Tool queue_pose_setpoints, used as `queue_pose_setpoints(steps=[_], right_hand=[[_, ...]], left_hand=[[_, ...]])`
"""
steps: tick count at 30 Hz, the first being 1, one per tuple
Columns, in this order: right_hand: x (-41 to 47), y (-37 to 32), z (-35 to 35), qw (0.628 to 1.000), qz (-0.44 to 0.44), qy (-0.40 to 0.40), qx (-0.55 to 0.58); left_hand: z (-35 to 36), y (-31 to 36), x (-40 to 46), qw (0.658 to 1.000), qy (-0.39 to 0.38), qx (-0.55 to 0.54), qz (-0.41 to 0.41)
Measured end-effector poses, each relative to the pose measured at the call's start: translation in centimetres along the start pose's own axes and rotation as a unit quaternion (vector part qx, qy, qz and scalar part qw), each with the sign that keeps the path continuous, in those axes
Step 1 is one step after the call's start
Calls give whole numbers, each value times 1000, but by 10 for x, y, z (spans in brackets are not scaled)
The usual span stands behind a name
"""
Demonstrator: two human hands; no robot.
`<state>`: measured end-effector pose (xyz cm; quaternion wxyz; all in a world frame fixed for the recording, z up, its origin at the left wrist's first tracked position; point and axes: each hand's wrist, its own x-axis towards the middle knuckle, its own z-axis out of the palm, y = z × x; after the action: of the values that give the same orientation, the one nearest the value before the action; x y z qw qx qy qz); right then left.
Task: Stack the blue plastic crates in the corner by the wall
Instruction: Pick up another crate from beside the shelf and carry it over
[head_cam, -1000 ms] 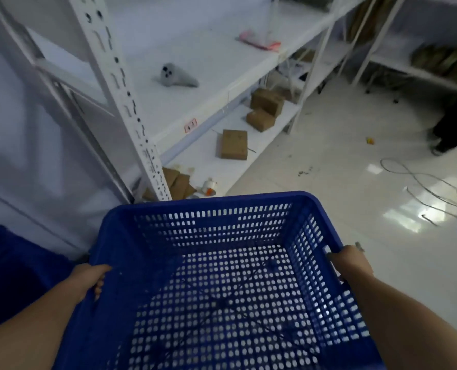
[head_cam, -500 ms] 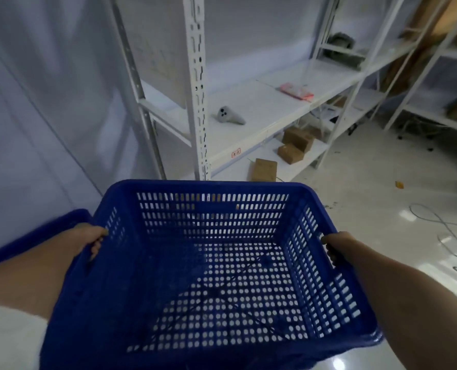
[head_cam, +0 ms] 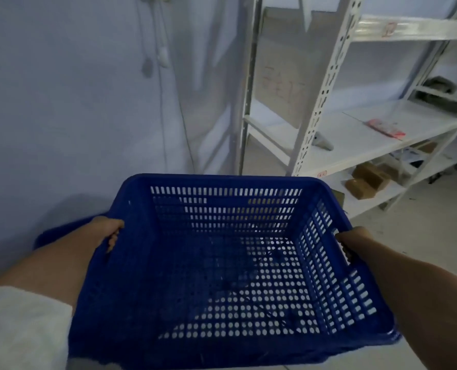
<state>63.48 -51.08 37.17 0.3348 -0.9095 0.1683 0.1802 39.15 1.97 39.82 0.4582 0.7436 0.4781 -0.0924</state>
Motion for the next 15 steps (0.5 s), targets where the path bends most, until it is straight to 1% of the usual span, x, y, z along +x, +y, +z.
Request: queue_pose_setpoints(steps=[7,13,15], right_hand=[[-46,-77,74,998,-60,-31,-19],[-72,-145,131,990,-124,-56,-26],[-79,-166,151,988,-145,-53,-25]], left_hand=[[-96,-69,-11,998,57,-36,-19],[-164,-124,-4,987,138,-74,-42],[-182,-142,4,979,180,-85,-50]])
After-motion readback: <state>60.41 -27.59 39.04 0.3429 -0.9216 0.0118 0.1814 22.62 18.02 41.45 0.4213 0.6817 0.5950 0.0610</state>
